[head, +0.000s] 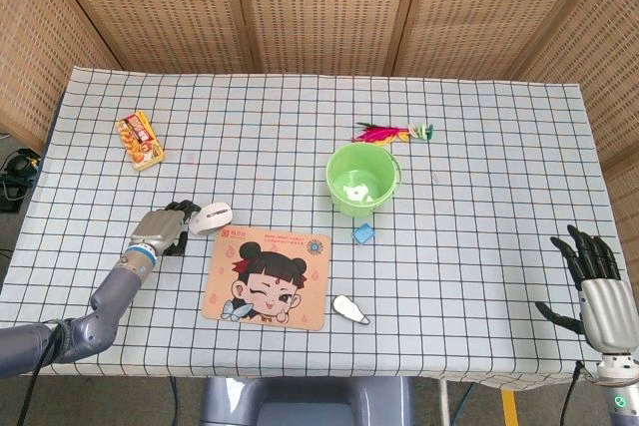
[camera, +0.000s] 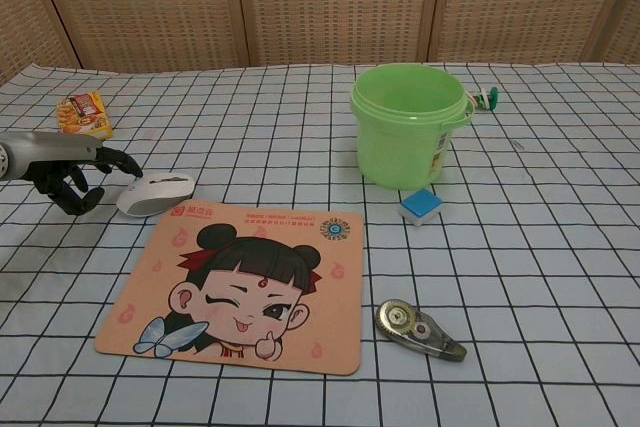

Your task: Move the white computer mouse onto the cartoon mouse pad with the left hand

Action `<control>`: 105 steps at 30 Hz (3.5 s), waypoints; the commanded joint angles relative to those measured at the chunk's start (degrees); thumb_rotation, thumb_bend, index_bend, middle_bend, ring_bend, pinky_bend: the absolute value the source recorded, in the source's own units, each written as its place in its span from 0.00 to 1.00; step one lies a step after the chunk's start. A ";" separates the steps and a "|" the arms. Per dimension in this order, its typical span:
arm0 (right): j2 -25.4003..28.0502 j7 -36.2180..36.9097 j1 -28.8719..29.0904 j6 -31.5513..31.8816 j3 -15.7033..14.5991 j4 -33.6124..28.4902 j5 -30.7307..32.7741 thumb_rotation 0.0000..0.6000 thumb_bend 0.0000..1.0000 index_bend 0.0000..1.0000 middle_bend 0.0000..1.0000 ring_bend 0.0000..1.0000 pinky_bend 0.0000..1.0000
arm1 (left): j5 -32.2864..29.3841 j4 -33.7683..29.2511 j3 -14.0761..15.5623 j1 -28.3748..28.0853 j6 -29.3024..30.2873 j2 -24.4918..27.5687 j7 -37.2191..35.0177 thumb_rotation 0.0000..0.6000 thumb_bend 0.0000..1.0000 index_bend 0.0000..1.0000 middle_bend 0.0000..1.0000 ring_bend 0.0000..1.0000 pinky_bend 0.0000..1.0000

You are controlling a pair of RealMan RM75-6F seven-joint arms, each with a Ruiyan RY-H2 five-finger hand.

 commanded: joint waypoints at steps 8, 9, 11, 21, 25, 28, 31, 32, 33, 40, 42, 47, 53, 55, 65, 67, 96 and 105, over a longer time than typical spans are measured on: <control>0.09 -0.21 -0.13 0.33 -0.11 -0.31 -0.36 1.00 0.08 0.16 0.00 0.00 0.00 | 0.15 -1.42 2.02 0.54 -0.69 1.34 -1.05 1.00 0.77 0.13 0.04 0.06 0.18; 0.09 -0.25 -0.12 0.32 -0.14 -0.35 -0.39 1.00 0.07 0.16 0.00 0.00 0.00 | 0.31 -1.59 2.15 0.61 -0.75 1.50 -1.22 1.00 0.77 0.13 0.04 0.06 0.19; 0.08 -0.35 -0.14 0.42 -0.18 -0.46 -0.55 1.00 0.07 0.16 0.00 0.00 0.00 | 0.58 -2.06 2.43 0.80 -0.92 1.91 -1.72 1.00 0.77 0.13 0.04 0.06 0.19; 0.12 -0.55 -0.31 0.85 -0.27 -0.75 -0.85 1.00 0.08 0.16 0.00 0.00 0.00 | 2.04 -3.85 3.45 1.33 -1.20 3.45 -3.05 1.00 0.77 0.13 0.04 0.09 0.22; 0.08 -0.67 -0.33 0.90 -0.33 -0.78 -0.99 1.00 0.08 0.16 0.00 0.00 0.00 | 2.62 -4.81 3.76 1.64 -1.64 4.13 -3.89 1.00 0.77 0.13 0.04 0.09 0.22; 0.00 -0.77 -0.32 0.86 -0.42 -0.81 -1.12 1.00 0.08 0.16 0.00 0.00 0.00 | 4.02 -6.48 4.35 2.17 -2.48 5.26 -4.89 1.00 0.77 0.14 0.04 0.09 0.22; -0.07 -0.98 -0.30 0.82 -0.46 -0.79 -1.17 1.00 0.08 0.16 0.00 0.00 0.00 | 7.22 -7.91 4.42 3.15 -2.12 6.76 -6.23 1.00 0.77 0.15 0.04 0.09 0.22; -0.09 -1.00 -0.30 0.83 -0.46 -0.79 -1.18 1.00 0.07 0.16 0.00 0.00 0.00 | 8.14 -8.27 4.41 3.44 -2.02 7.19 -6.66 1.00 0.77 0.15 0.04 0.09 0.22; -0.10 -1.04 -0.29 0.82 -0.46 -0.79 -1.19 1.00 0.08 0.16 0.00 0.00 0.00 | 9.05 -8.62 4.32 3.74 -1.83 7.66 -7.15 1.00 0.77 0.15 0.04 0.09 0.22; -0.21 -1.33 -0.24 0.64 -0.45 -0.69 -1.09 1.00 0.08 0.16 0.00 0.00 0.00 | 17.50 -10.68 2.44 6.02 -0.79 11.75 -12.21 1.00 0.77 0.16 0.04 0.09 0.22; -0.28 -1.49 -0.24 0.56 -0.43 -0.64 -0.99 1.00 0.08 0.16 0.00 0.00 0.00 | 21.93 -10.40 1.35 7.00 0.44 12.22 -14.35 1.00 0.70 0.18 0.04 0.09 0.22; -0.60 -1.93 -0.03 -0.23 -0.26 -0.21 -0.30 1.00 0.08 0.16 0.00 0.00 0.00 | 37.42 -3.35 1.19 7.57 4.57 10.40 -14.26 1.00 0.41 0.14 0.01 0.06 0.20; -0.94 -2.27 0.16 -0.97 0.19 0.39 0.83 1.00 0.08 0.16 0.00 0.00 0.00 | 50.68 7.20 2.92 5.82 7.16 6.00 -12.55 1.00 0.20 0.06 0.00 0.05 0.18; -1.07 -2.31 0.21 -1.36 0.47 0.73 1.53 1.00 0.08 0.16 0.00 0.00 0.00 | 55.42 11.48 3.86 4.56 7.39 4.48 -13.08 1.00 0.18 0.06 0.00 0.05 0.18; -1.74 -2.83 0.60 -2.76 1.20 1.99 3.35 1.00 0.08 0.16 0.00 0.00 0.00 | 73.93 29.88 9.74 -0.98 13.12 -2.22 -29.07 1.00 0.18 0.15 0.00 0.04 0.18; -1.82 -2.92 0.61 -2.79 1.35 2.15 3.56 1.00 0.08 0.16 0.00 0.00 0.00 | 75.91 32.52 10.61 -1.75 14.38 -3.69 -31.33 1.00 0.18 0.18 0.00 0.04 0.18; -2.73 -4.24 0.76 -3.37 1.87 3.24 4.66 1.00 0.08 0.17 0.00 0.00 0.00 | 82.62 50.98 18.61 -1.61 20.94 -10.22 -41.07 1.00 0.18 0.21 0.03 0.04 0.18; -3.13 -4.52 0.88 -3.71 2.16 3.89 5.23 1.00 0.07 0.18 0.00 0.00 0.00 | 83.03 56.14 19.90 -1.43 21.76 -13.17 -43.90 1.00 0.18 0.18 0.01 0.03 0.18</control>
